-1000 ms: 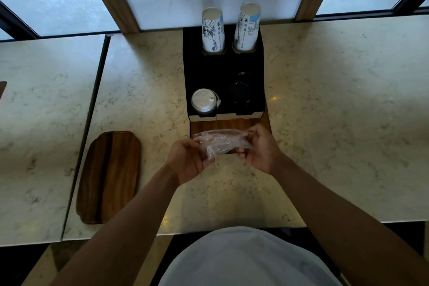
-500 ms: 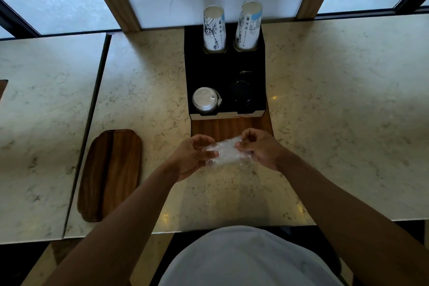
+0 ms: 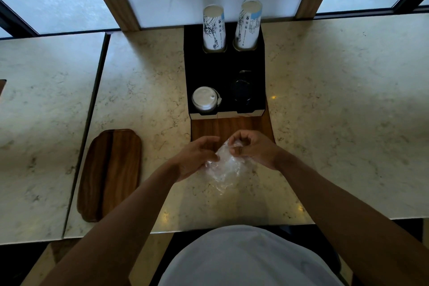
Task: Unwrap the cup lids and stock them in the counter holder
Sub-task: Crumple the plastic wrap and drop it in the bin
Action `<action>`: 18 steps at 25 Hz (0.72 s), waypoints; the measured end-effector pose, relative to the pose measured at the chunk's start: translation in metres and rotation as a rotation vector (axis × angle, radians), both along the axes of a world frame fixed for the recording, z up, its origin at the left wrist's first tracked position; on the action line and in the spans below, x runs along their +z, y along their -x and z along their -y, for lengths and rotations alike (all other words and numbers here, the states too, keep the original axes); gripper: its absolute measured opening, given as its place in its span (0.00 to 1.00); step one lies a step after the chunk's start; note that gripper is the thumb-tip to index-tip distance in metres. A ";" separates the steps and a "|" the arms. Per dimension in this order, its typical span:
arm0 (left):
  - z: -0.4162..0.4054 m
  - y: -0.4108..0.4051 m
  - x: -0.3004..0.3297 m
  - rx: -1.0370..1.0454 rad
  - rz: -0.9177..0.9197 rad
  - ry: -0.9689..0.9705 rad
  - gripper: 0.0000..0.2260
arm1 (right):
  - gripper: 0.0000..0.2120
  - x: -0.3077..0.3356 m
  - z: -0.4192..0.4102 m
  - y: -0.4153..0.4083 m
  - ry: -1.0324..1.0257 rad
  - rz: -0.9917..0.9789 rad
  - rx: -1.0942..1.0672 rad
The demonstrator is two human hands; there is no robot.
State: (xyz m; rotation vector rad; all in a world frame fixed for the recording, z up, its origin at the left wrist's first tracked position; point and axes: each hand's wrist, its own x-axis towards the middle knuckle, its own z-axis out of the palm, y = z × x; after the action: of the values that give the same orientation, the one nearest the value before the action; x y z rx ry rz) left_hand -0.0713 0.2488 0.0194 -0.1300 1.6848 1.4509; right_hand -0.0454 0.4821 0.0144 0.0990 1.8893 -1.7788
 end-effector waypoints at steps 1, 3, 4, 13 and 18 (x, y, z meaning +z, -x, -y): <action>-0.001 -0.002 0.000 0.002 -0.038 -0.008 0.25 | 0.09 0.000 0.002 0.000 -0.024 -0.012 -0.012; -0.004 -0.006 0.000 0.052 -0.114 0.000 0.20 | 0.16 -0.001 0.005 -0.001 -0.030 -0.006 -0.101; -0.007 -0.008 0.000 0.104 -0.149 0.015 0.17 | 0.21 -0.001 0.006 -0.002 0.004 0.026 -0.164; -0.024 -0.017 -0.010 0.359 -0.384 0.263 0.12 | 0.23 -0.009 0.029 -0.018 -0.005 -0.032 -0.047; -0.022 -0.016 -0.008 0.429 -0.258 0.153 0.12 | 0.19 -0.011 0.033 -0.016 -0.089 -0.058 -0.101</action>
State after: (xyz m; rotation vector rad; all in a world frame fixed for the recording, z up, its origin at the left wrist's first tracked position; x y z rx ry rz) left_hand -0.0548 0.2706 0.0110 -0.4255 2.0698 1.7041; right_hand -0.0298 0.4487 0.0031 0.1794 2.0381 -1.7801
